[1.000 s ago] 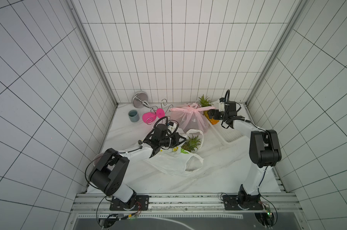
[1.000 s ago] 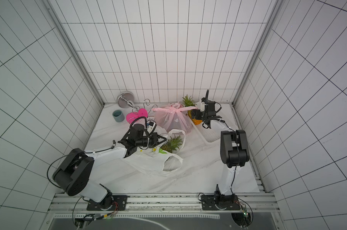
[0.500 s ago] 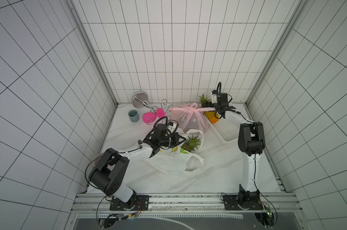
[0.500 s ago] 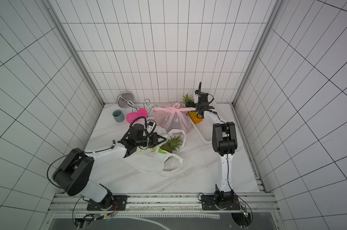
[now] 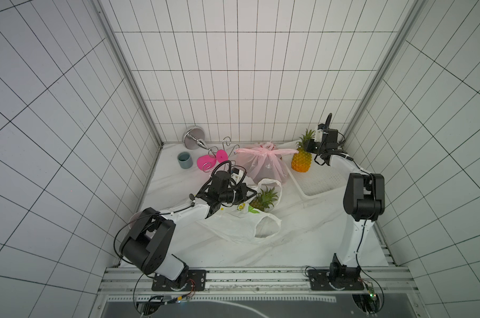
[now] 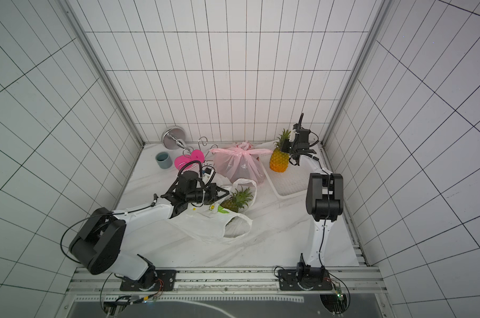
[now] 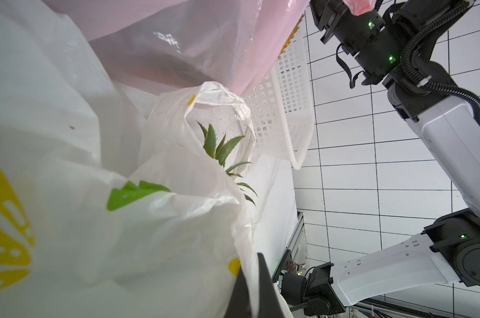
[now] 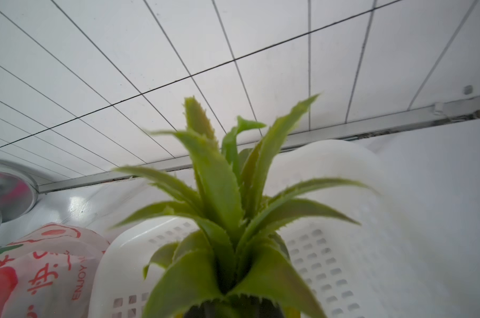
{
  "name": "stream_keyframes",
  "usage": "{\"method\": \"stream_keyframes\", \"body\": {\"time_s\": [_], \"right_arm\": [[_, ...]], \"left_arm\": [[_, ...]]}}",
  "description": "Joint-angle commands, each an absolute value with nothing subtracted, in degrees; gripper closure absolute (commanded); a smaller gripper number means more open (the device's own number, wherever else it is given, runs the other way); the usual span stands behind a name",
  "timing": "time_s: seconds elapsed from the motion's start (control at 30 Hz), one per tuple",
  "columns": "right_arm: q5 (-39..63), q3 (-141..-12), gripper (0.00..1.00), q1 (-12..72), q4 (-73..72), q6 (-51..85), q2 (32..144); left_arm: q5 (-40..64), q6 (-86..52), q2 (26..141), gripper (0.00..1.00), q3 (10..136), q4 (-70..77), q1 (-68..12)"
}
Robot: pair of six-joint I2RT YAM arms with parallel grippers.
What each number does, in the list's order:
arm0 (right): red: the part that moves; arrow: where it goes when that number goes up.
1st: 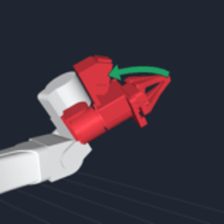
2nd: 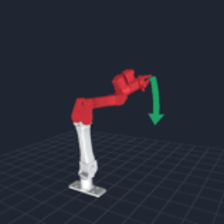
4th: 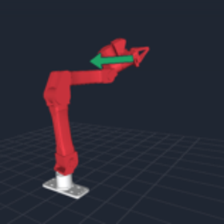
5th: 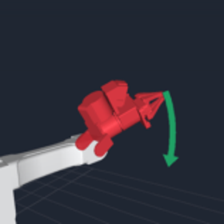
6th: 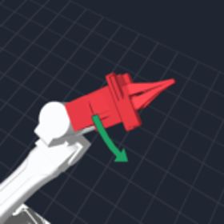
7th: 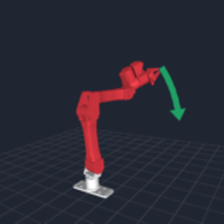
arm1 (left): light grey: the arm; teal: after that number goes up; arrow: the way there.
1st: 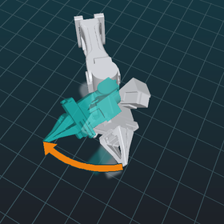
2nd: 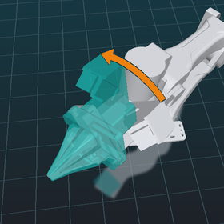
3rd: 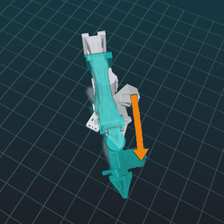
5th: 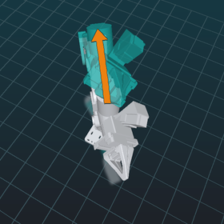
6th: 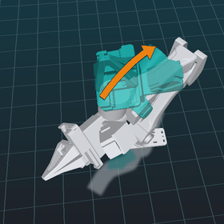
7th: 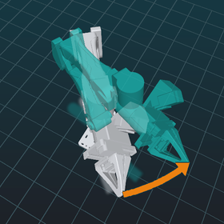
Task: Place the pineapple into a plastic bag & tie a knot
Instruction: Pick up the pineapple from the basket, then place the pineapple in the plastic bag.
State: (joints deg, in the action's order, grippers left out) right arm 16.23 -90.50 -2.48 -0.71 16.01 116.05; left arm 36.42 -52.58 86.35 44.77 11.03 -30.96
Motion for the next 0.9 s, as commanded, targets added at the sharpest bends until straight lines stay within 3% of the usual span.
{"method": "stream_keyframes", "body": {"time_s": [0.0,0.27,0.5,0.63,0.87], "right_arm": [[19.83,-85.0,1.0,-2.76,-5.5,19.6,108.51],[22.1,-71.4,1.0,-2.78,-9.83,24.94,89.07],[27.6,-49.44,1.0,-0.01,-16.98,38.0,64.95],[23.46,-38.48,1.0,10.11,-20.73,46.01,53.53],[1.26,-23.14,1.0,32.13,-32.93,56.42,43.54]], "left_arm": [[36.04,-51.25,84.17,1.0,46.63,9.82,-30.75],[37.82,-48.97,82.43,1.0,47.63,6.45,-30.76],[37.39,-47.03,79.43,1.0,46.98,3.21,-30.81],[36.46,-46.46,77.56,1.0,46.59,2.02,-30.83],[35.29,-47.58,75.31,1.0,45.97,2.39,-31.32]]}}
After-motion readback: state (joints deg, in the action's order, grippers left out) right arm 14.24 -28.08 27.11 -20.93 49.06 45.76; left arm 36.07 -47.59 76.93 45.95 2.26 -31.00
